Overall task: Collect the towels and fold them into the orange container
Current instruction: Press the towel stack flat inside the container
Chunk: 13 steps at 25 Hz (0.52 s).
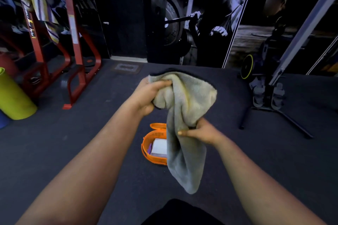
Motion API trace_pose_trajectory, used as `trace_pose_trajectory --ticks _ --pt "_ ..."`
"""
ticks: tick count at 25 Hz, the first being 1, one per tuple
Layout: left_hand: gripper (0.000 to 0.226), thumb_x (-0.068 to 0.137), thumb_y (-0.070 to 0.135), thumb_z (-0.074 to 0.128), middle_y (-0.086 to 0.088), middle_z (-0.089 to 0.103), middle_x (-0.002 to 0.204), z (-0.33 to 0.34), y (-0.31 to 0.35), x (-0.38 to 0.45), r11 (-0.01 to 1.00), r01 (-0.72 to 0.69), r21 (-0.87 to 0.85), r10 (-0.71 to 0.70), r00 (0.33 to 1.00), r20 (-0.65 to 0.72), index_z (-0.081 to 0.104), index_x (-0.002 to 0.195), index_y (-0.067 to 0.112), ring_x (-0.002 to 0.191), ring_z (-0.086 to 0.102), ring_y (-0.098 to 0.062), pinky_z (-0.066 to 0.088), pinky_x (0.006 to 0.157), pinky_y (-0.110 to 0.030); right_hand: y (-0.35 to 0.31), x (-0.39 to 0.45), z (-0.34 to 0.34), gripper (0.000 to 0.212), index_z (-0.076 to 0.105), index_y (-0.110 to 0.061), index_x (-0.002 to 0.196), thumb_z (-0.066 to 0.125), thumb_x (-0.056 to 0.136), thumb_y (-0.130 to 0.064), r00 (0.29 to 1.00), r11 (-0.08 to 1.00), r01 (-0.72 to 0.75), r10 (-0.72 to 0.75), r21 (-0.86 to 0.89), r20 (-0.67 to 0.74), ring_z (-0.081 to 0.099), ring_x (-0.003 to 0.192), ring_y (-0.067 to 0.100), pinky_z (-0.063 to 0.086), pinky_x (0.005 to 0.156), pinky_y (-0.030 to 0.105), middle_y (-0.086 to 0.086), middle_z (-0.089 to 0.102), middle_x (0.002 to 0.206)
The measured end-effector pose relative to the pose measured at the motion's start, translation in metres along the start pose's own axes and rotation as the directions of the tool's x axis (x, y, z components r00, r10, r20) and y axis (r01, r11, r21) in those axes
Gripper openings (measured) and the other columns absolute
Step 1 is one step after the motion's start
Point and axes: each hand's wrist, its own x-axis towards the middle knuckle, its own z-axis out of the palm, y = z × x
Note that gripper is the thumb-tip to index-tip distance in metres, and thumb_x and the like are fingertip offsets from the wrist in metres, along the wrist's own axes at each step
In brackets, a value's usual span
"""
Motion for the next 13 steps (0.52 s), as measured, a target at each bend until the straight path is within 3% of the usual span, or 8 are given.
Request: trace_pose_trajectory --ticks 1,3,5,7,10,13 --pt "0.029 0.093 0.007 0.069 -0.014 0.074 0.106 0.005 0.003 0.005 0.996 0.028 -0.086 -0.032 0.999 -0.037 0.066 0.121 0.000 0.100 0.071 -0.027 0.061 0.079 -0.039 0.003 -0.001 0.012 0.047 0.060 -0.029 0.118 0.081 0.083 -0.006 1.000 1.000 0.014 -0.014 0.012 -0.025 0.063 0.116 -0.003 0.050 0.088 0.012 -0.013 0.068 0.117" --pt "0.050 0.094 0.023 0.070 -0.014 0.069 0.123 0.003 -0.002 0.012 0.986 0.035 -0.161 -0.031 0.999 0.024 0.055 0.137 0.002 0.112 0.067 -0.028 0.059 0.082 -0.039 -0.001 -0.001 0.025 0.037 0.065 -0.024 0.115 0.069 0.091 0.003 0.989 0.987 0.056 -0.034 0.149 -0.144 0.067 0.112 0.005 0.053 0.086 0.018 -0.007 0.074 0.112" --pt "0.075 0.089 0.037 0.072 -0.007 0.058 0.143 -0.013 -0.034 0.006 0.999 0.017 0.042 -0.021 0.995 0.097 0.036 0.151 0.015 0.125 0.060 -0.018 0.056 0.089 -0.029 -0.013 0.002 0.021 0.028 0.066 -0.017 0.116 0.064 0.095 0.001 0.976 0.936 0.046 0.032 0.348 -0.215 0.072 0.105 0.015 0.058 0.081 0.024 0.000 0.077 0.107" --pt "0.090 0.085 0.048 0.076 -0.002 0.054 0.149 -0.033 -0.084 -0.016 0.946 0.167 0.278 -0.223 0.958 0.183 0.030 0.156 0.018 0.131 0.057 -0.015 0.053 0.095 -0.027 -0.024 0.008 0.011 0.020 0.067 -0.012 0.116 0.064 0.097 -0.007 0.966 0.904 0.008 0.103 0.428 -0.237 0.073 0.102 0.024 0.061 0.082 0.034 0.008 0.077 0.105" --pt "0.066 0.081 0.050 0.080 0.002 0.069 0.131 -0.051 -0.139 -0.046 0.845 0.276 0.459 -0.452 0.827 0.335 0.059 0.135 0.018 0.124 0.063 -0.014 0.049 0.107 -0.039 -0.048 0.012 0.000 0.024 0.068 -0.008 0.115 0.068 0.095 -0.020 0.960 0.870 -0.064 0.186 0.489 -0.207 0.073 0.102 0.030 0.060 0.088 0.045 0.015 0.076 0.107" --pt "0.053 0.075 0.035 0.084 -0.008 0.074 0.121 -0.051 -0.142 -0.052 0.886 0.320 0.334 -0.420 0.860 0.291 0.071 0.121 0.011 0.116 0.069 -0.024 0.052 0.102 -0.041 -0.056 0.019 -0.008 0.031 0.068 -0.007 0.117 0.069 0.095 -0.029 0.942 0.847 -0.117 0.261 0.518 -0.213 0.074 0.100 0.028 0.059 0.092 0.047 0.014 0.077 0.107"
